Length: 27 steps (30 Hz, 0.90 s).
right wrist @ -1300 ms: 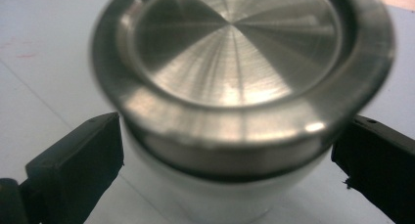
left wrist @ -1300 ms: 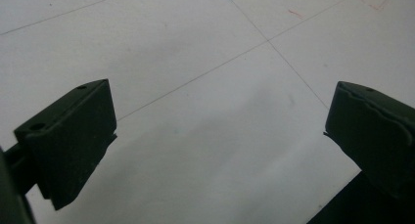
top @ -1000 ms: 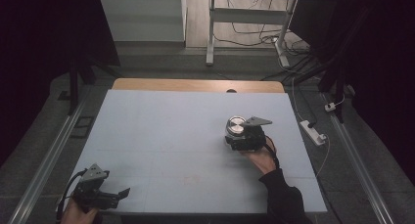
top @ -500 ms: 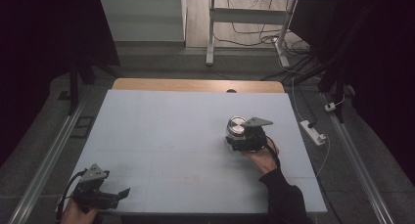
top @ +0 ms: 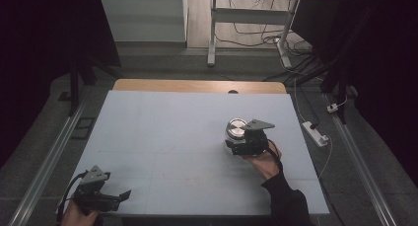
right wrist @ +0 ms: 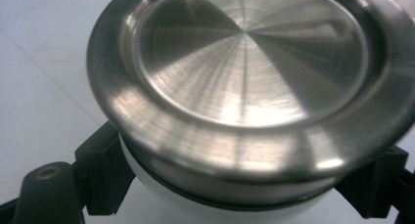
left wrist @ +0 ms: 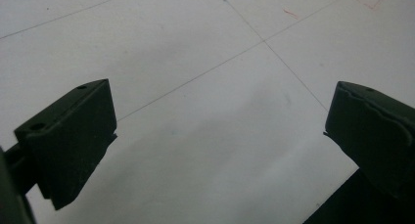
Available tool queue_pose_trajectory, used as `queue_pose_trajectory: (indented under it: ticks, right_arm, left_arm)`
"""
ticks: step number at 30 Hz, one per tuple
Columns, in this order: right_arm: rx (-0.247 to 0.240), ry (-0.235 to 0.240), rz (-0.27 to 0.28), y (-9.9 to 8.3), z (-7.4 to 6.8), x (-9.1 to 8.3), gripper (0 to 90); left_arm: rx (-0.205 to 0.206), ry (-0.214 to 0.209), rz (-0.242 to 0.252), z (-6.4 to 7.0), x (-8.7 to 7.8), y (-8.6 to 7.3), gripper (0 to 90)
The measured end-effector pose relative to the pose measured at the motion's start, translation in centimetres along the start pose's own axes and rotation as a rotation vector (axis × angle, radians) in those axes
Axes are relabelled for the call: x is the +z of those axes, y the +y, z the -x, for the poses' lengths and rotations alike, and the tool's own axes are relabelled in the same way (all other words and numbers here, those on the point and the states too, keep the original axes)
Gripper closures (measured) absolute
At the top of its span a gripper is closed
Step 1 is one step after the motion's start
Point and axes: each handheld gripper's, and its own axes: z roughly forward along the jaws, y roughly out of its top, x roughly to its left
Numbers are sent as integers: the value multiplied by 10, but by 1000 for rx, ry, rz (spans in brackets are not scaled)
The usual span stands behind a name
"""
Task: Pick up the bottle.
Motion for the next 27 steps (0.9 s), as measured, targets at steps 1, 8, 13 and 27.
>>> queue_pose_trajectory:
  ticks: [1, 8, 13, 27]
  right_arm:
    - [-2, 5, -1, 0, -2, -1, 151]
    - [-26, 48, 4, 3, -17, -8, 151]
    - [-45, 80, 11, 4, -30, -12, 151]
    - [-70, 178, 28, 5, -62, -17, 151]
  left_arm:
    - [1, -1, 0, 0, 0, 0, 0]
    - [5, -4, 0, 0, 0, 0, 0]
    - [8, -7, 0, 0, 0, 0, 0]
    - [8, -18, 1, 0, -1, 0, 0]
